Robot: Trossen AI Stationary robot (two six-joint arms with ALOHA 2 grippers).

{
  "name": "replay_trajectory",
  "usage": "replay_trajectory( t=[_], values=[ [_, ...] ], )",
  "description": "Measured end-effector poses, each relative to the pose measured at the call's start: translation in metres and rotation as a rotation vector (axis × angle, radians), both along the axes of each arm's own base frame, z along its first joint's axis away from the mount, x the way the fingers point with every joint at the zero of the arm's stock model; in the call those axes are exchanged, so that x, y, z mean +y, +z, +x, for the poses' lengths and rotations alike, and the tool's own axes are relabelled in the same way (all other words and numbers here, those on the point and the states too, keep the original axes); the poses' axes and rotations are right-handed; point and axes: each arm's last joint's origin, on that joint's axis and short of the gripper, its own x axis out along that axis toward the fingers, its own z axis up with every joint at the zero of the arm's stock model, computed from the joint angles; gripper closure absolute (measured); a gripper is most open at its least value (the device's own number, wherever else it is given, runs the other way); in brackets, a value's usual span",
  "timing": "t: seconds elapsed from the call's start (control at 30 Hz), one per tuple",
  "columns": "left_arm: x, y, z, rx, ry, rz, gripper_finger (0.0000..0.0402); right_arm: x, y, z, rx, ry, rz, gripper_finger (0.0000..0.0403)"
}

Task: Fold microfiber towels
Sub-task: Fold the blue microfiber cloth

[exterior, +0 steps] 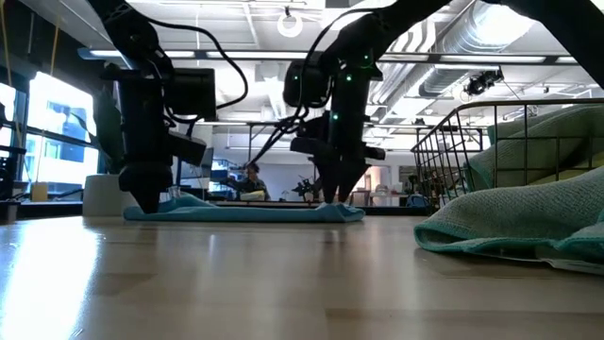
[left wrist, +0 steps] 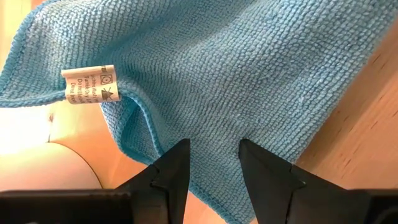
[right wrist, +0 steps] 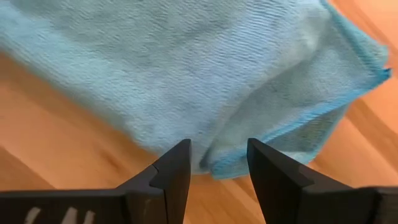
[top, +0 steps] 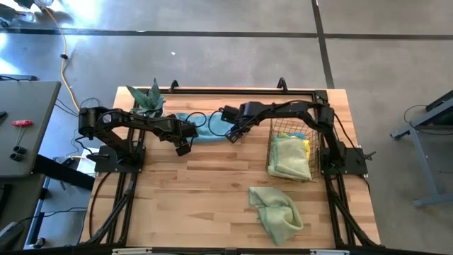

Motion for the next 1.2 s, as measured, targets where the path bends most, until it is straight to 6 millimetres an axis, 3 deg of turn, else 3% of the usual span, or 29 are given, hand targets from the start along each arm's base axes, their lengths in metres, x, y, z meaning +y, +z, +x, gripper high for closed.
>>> replay_trajectory(
  t=[0.4, 0.77, 1.2],
  values=[
    [0.0, 0.0, 0.0, 0.0, 0.0, 0.0, 0.0268, 0.006, -0.015, 0.003, 0.036, -0.042, 0.003, 0.0254],
    [0.0, 0.0, 0.0, -0.001, 0.0, 0.0, 0.0268, 0.008, 0.009, -0.007, 0.041, -0.075, -0.036, 0.0254],
    [0.0, 0.0, 0.0, 0.001, 0.001, 0.004, 0.0268, 0.009, -0.013, 0.001, 0.059, -0.067, -0.017, 0.0254]
  ],
)
